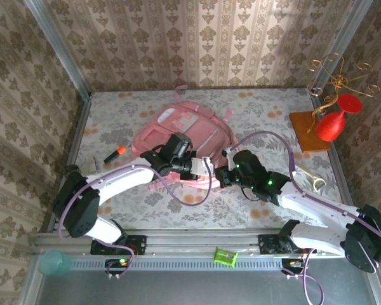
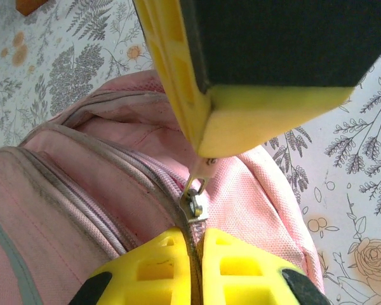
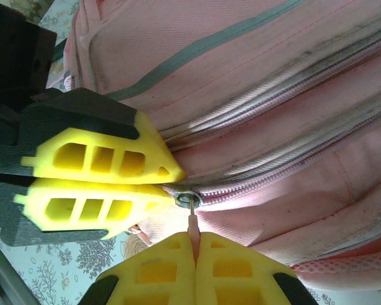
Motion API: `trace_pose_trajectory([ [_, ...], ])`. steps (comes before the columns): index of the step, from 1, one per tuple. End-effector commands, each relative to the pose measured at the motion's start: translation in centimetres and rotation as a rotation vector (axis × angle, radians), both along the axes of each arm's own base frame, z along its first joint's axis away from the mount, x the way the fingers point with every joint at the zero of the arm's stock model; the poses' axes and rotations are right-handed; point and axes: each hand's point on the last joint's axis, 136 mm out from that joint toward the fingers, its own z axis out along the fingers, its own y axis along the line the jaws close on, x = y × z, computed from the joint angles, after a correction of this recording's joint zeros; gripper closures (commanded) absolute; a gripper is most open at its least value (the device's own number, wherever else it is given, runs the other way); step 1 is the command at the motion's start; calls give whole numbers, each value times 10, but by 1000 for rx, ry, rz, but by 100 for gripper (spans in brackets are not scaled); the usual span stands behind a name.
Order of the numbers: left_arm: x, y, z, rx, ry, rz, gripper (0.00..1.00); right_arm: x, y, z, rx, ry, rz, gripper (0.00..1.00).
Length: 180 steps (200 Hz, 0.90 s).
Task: Pack the student bag
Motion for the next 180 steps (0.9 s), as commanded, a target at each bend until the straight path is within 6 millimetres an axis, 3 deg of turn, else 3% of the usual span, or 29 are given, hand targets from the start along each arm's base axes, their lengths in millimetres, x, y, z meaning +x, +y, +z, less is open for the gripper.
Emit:
trace_pose_trajectory([
  [1, 12, 27, -4, 30, -9, 84, 100, 9, -24, -1, -63, -32, -116, 100],
  [138, 2, 66, 18, -110, -5, 79, 100, 39, -100, -4, -430, -124, -407, 100],
  [164, 8, 83, 17, -139, -5, 130, 100, 49, -114, -2, -460, -118, -457, 100],
  [180, 16, 98, 13, -147, -8, 188, 100, 53, -111, 1, -425, -119, -446, 100],
])
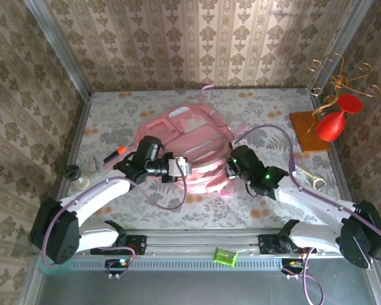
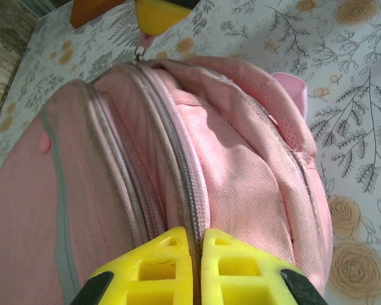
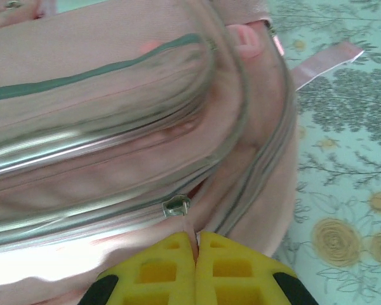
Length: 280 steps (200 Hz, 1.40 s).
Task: Pack the student bag
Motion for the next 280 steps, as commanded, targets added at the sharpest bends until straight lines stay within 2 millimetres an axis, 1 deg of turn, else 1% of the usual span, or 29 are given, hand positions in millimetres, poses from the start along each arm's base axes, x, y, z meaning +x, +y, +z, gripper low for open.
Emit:
trace_pose_trajectory([
  [1, 21, 33, -7, 20, -14, 140, 100, 10, -49, 3, -148, -21, -158, 100],
  [15, 28, 41, -11, 26, -14, 194, 100, 10, -31, 8, -67, -40, -85, 100],
  [25, 31, 43, -14, 28, -3, 213, 78, 7, -14, 13, 10, -50, -16, 100],
  [34, 30, 41, -16, 23, 20, 213, 66, 4, -1, 19, 71, -67, 31, 100],
  [43, 28, 37, -16, 17, 40, 213, 52, 1, 9, 23, 108, -74, 61, 100],
  [47, 27, 36, -15, 11, 46, 216, 48, -1, 12, 25, 119, -73, 71, 100],
  [58, 22, 28, -11, -11, 52, 208, 42, -5, 21, 29, 136, -75, 99, 100],
  [70, 16, 14, 0, -51, 39, 195, 37, -10, 29, 33, 160, -80, 119, 100],
  [85, 14, -6, 14, -88, -9, 198, 35, -15, 36, 36, 191, -74, 137, 100],
  [98, 14, -22, 17, -70, -38, 191, 35, -19, 40, 38, 206, -70, 149, 100],
  [118, 19, -39, 11, 0, -79, 180, 36, -23, 46, 40, 215, -71, 163, 100],
  [136, 21, -51, 5, 36, -81, 152, 40, -25, 49, 41, 218, -68, 171, 100],
  [150, 29, -59, 3, 58, -98, 164, 43, -26, 52, 43, 222, -71, 178, 100],
  [172, 30, -68, -6, 105, -98, 132, 50, -26, 54, 44, 234, -75, 181, 100],
  [186, 29, -70, -12, 137, -93, 115, 55, -26, 56, 45, 242, -76, 183, 100],
  [204, 25, -70, -22, 181, -82, 93, 59, -26, 58, 47, 248, -77, 189, 100],
  [222, 17, -69, -32, 213, -67, 56, 58, -25, 59, 49, 260, -80, 187, 100],
  [237, 18, -66, -39, 235, -79, 59, 57, -25, 61, 51, 272, -79, 191, 100],
  [252, 21, -61, -46, 273, -102, 73, 63, -25, 62, 51, 284, -77, 187, 100],
  [266, 24, -57, -48, 292, -116, 94, 68, -26, 60, 50, 282, -76, 182, 100],
  [280, 30, -53, -50, 314, -138, 120, 80, -26, 59, 48, 274, -73, 180, 100],
])
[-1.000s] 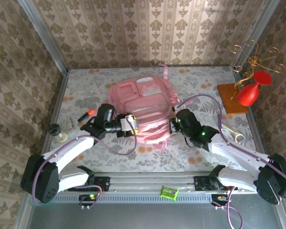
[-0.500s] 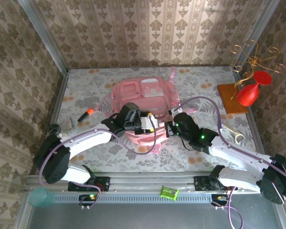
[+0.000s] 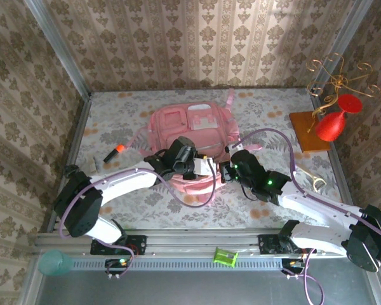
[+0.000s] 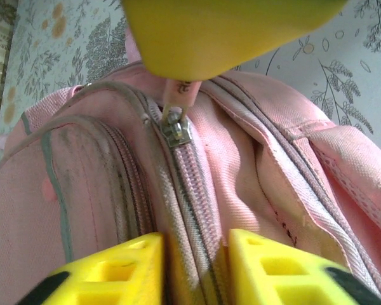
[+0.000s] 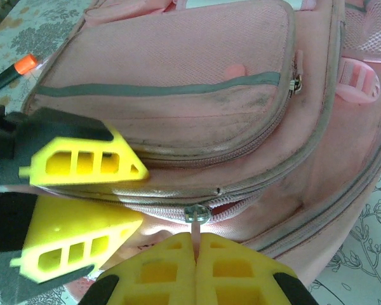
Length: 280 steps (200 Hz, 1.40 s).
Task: Pack the student bag
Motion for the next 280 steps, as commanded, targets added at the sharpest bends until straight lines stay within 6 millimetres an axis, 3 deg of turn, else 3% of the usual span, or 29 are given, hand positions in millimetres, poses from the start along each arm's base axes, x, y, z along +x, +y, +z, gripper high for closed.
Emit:
trace_pose_trajectory([
  [1, 9, 19, -23, 118, -25, 54, 81, 2, 14, 33, 110, -73, 18, 100],
  [23, 15, 24, -20, 119, -40, 91, 100, 3, 7, 26, 67, -73, 1, 100],
  [74, 8, 41, 12, -74, -8, 100, 100, 7, -23, 9, -117, -105, -67, 100],
  [155, 11, 75, 23, -155, 32, 136, 100, 21, -45, -1, -264, -143, -144, 100],
  [228, 3, 87, 24, -175, 29, 109, 100, 71, -62, -11, -263, -176, -269, 100],
  [277, -3, 88, 19, -170, 29, 68, 100, 108, -58, -12, -200, -200, -302, 100],
  [280, -3, 88, 18, -170, 28, 67, 100, 110, -57, -20, -211, -185, -299, 100],
])
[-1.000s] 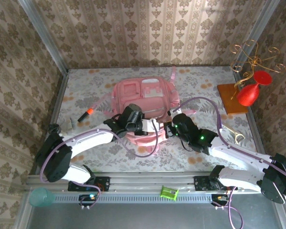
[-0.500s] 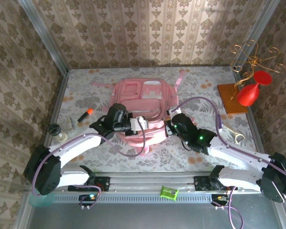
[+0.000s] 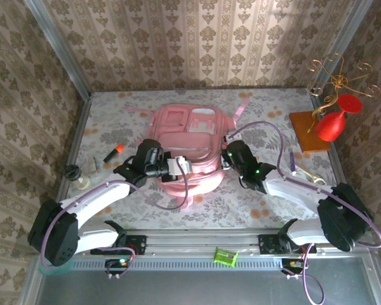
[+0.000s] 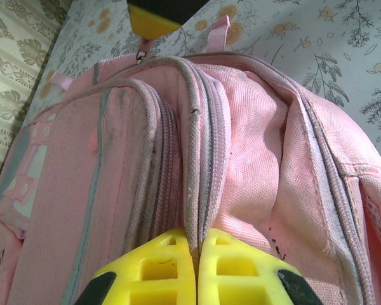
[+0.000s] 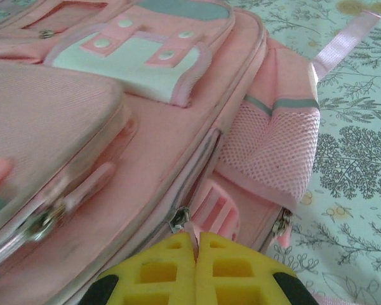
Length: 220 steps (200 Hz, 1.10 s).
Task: Pack the student bag
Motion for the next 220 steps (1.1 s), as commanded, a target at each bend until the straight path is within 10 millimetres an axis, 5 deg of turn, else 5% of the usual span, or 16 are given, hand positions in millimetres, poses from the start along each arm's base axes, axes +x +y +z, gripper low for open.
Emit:
trace_pose_trajectory([
  [1, 1, 12, -2, 14, -11, 20, 100, 30, -26, 6, -38, -60, -127, 100],
  [139, -1, 10, -12, 37, 6, -12, 100, 95, -16, -31, 28, 21, -75, 100],
  [152, -1, 9, -11, 34, 10, -6, 100, 90, -11, -30, 33, 38, -34, 99],
  [178, -6, 5, -18, 51, 57, -23, 100, 59, -6, -15, 35, 66, 79, 75],
  [203, -11, 8, -14, 8, 101, -23, 80, 26, 1, 1, 55, 83, 216, 51],
  [220, -18, 10, 0, -67, 119, -41, 59, 14, 13, 10, 89, 67, 304, 48],
])
